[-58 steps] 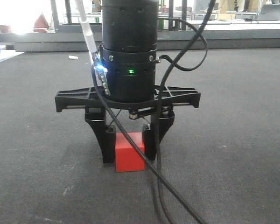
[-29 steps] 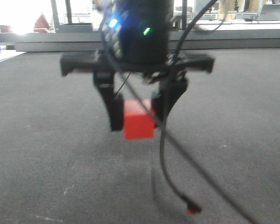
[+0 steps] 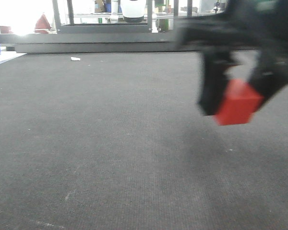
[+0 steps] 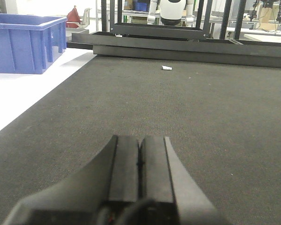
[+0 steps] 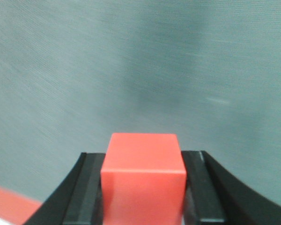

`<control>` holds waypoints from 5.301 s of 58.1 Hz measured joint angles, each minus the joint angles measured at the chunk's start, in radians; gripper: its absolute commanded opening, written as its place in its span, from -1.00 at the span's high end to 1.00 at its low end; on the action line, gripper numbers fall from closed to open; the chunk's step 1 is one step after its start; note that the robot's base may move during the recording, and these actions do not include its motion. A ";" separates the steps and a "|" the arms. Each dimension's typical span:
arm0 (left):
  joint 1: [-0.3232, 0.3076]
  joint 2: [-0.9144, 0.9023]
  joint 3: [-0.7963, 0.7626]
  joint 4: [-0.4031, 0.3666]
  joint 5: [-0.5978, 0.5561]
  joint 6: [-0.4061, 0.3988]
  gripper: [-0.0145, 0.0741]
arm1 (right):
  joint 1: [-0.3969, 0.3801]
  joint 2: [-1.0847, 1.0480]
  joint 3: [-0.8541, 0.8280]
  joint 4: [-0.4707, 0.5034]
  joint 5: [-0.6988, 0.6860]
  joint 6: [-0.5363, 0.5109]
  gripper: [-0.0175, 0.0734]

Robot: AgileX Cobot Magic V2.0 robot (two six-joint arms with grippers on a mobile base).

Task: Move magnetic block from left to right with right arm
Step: 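Lift the red cube with the right gripper and raise it away, then hold the red cube in the right gripper while the base backs away, then drive the base past the red table toward the office chair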

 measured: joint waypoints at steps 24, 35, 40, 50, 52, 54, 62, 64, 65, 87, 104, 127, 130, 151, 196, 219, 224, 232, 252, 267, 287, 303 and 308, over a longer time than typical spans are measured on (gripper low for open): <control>0.000 0.000 0.000 0.000 0.000 0.000 0.96 | -0.378 -0.396 0.341 0.119 -0.251 -0.286 -0.14; 0.000 0.000 0.000 0.000 0.000 0.000 0.96 | -0.477 -0.565 0.474 0.125 -0.429 -0.316 -0.14; 0.000 0.000 0.000 0.000 0.000 0.000 0.96 | -0.492 -0.639 0.519 0.115 -0.495 -0.345 -0.14; 0.000 0.000 0.000 0.000 0.000 0.000 0.96 | -0.496 -0.773 0.569 0.078 -0.559 -0.393 -0.14; 0.000 0.000 0.000 0.000 0.000 0.000 0.96 | -0.498 -0.799 0.574 0.075 -0.561 -0.395 -0.14; 0.000 0.000 0.000 0.000 0.000 0.000 0.96 | -0.498 -0.818 0.576 0.071 -0.562 -0.397 -0.14; 0.000 0.000 0.000 0.000 0.000 0.000 0.96 | -0.498 -0.910 0.584 0.064 -0.562 -0.401 -0.14; 0.000 0.000 0.000 0.000 0.000 0.000 0.96 | -0.498 -0.934 0.584 0.062 -0.562 -0.401 -0.14; 0.000 0.000 0.000 0.000 0.000 0.000 0.96 | -0.498 -0.943 0.584 0.062 -0.562 -0.401 -0.14; 0.000 0.000 0.000 0.000 0.000 0.000 0.96 | -0.498 -1.056 0.584 0.062 -0.562 -0.403 -0.14; 0.000 0.000 0.000 0.000 0.000 0.000 0.96 | -0.498 -1.056 0.584 0.062 -0.561 -0.403 -0.14; 0.000 0.000 0.000 0.000 0.000 0.000 0.96 | -0.498 -1.056 0.584 0.062 -0.561 -0.403 -0.14; 0.000 0.000 0.000 0.000 0.000 0.000 0.96 | -0.498 -1.056 0.584 0.062 -0.561 -0.403 -0.14; 0.000 0.000 0.000 0.000 0.000 0.000 0.96 | -0.498 -1.056 0.584 0.061 -0.561 -0.403 -0.14; 0.000 0.000 0.000 0.000 0.000 0.000 0.96 | -0.498 -1.056 0.584 0.061 -0.559 -0.403 -0.14; 0.000 0.000 0.000 0.000 0.000 0.000 0.96 | -0.498 -1.056 0.584 0.061 -0.559 -0.403 -0.14; 0.000 0.000 0.000 0.000 0.000 0.000 0.96 | -0.498 -1.056 0.584 0.061 -0.559 -0.403 -0.14; 0.000 0.000 0.000 0.000 0.000 0.000 0.96 | -0.498 -1.056 0.584 0.061 -0.559 -0.403 -0.14; 0.000 0.000 0.000 0.000 0.000 0.000 0.96 | -0.498 -1.056 0.584 0.059 -0.559 -0.403 -0.14; 0.000 0.000 0.000 0.000 0.000 0.000 0.96 | -0.498 -1.056 0.584 0.059 -0.559 -0.403 -0.14; 0.000 0.000 0.000 0.000 0.000 0.000 0.96 | -0.498 -1.056 0.584 0.059 -0.559 -0.403 -0.14; 0.000 0.000 0.000 0.000 0.000 0.000 0.96 | -0.498 -1.056 0.584 0.059 -0.559 -0.403 -0.14; 0.000 0.000 0.000 0.000 0.000 0.000 0.96 | -0.498 -1.056 0.584 0.059 -0.559 -0.403 -0.14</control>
